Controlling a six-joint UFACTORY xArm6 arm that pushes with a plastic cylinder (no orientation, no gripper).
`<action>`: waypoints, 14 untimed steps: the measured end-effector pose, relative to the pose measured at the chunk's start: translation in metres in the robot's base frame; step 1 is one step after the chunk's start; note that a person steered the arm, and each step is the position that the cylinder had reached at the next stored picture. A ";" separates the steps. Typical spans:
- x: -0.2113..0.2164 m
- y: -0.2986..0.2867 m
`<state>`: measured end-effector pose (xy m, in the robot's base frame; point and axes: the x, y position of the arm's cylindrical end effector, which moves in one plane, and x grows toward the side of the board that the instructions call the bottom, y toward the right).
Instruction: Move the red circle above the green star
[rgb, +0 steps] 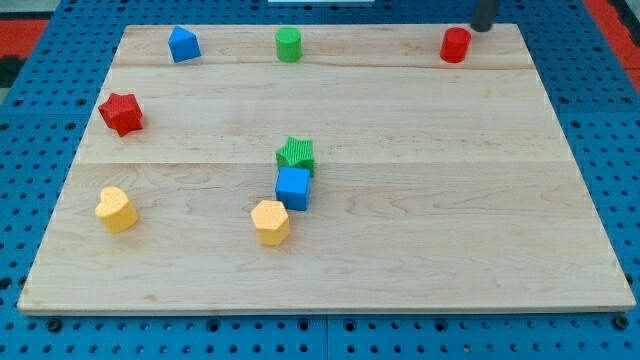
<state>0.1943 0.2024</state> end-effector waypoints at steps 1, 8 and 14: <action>0.026 -0.064; 0.037 -0.009; 0.120 -0.153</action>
<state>0.3140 0.0493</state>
